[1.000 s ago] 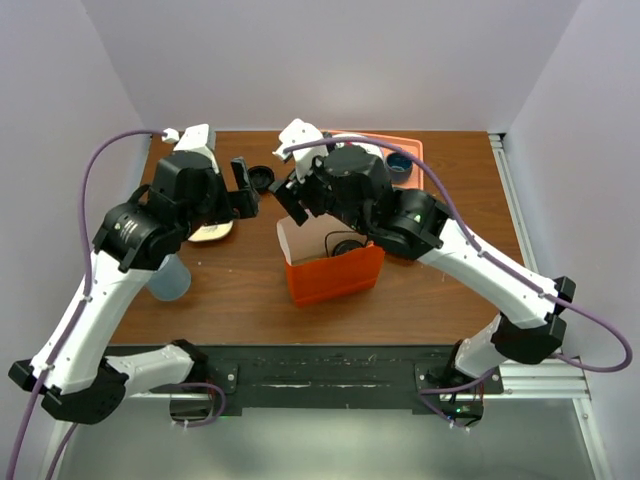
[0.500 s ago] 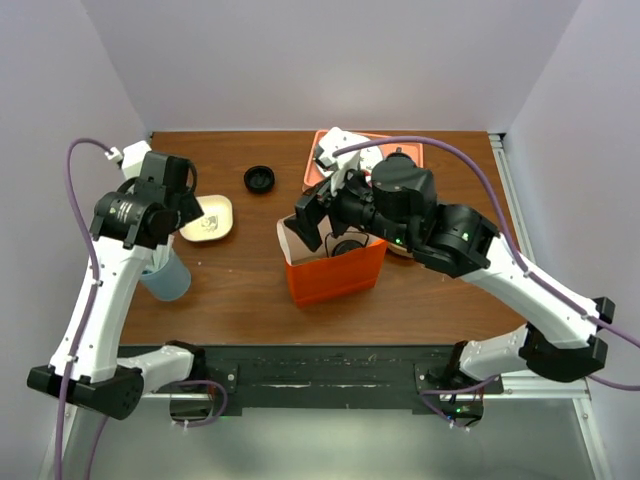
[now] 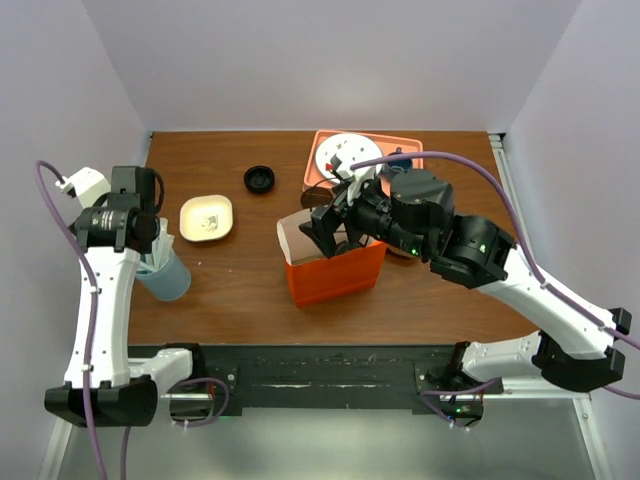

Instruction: Pack the takeout coffee

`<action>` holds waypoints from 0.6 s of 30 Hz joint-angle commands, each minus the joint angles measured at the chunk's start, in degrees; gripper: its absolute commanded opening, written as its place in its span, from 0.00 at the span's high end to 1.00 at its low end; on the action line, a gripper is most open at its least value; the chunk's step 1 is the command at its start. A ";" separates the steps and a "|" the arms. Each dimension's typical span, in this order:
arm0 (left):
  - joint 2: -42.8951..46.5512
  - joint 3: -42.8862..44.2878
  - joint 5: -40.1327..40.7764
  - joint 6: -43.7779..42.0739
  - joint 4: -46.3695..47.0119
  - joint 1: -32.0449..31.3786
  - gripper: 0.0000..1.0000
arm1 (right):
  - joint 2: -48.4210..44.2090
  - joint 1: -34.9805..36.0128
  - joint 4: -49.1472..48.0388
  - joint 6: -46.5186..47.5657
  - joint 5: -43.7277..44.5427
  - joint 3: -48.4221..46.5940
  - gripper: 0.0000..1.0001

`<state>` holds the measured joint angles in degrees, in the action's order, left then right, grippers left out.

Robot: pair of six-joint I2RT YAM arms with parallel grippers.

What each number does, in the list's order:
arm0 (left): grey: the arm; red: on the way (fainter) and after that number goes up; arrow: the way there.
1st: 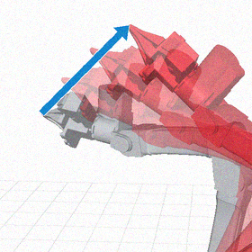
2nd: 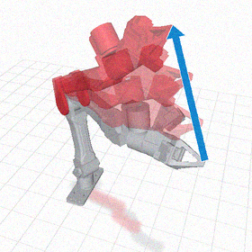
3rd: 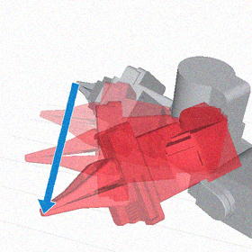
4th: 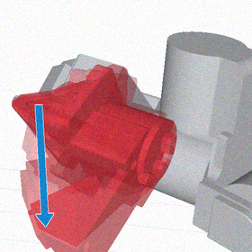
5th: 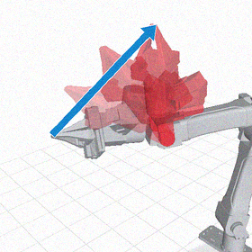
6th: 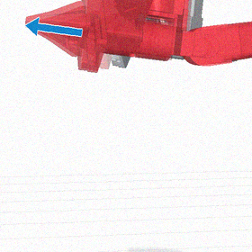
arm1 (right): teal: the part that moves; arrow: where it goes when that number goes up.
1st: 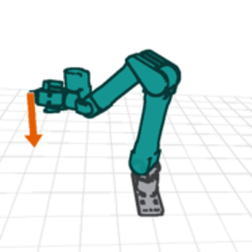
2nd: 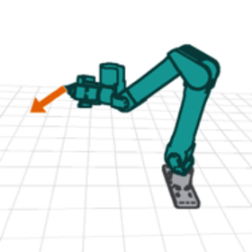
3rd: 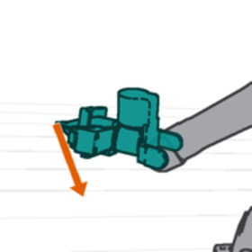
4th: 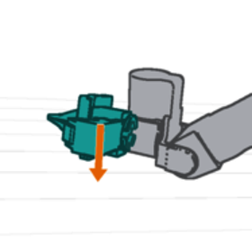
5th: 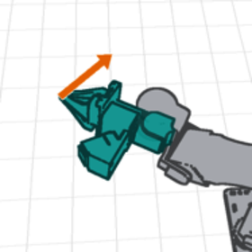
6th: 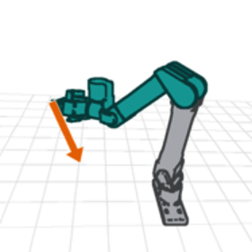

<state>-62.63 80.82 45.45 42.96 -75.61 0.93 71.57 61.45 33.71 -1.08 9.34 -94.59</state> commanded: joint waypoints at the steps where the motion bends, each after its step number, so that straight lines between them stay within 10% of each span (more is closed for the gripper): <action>1: -3.89 -1.19 2.01 2.66 2.13 1.97 0.32 | -2.31 -0.02 -2.86 0.12 0.59 1.42 0.01; 18: -8.82 -5.58 1.31 2.57 10.48 8.82 0.43 | -9.60 -0.02 -3.48 -1.73 1.90 7.22 0.01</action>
<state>-70.50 76.01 45.39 44.97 -70.37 7.49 63.77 61.43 32.53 -1.85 9.54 -88.49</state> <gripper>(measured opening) 0.577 0.986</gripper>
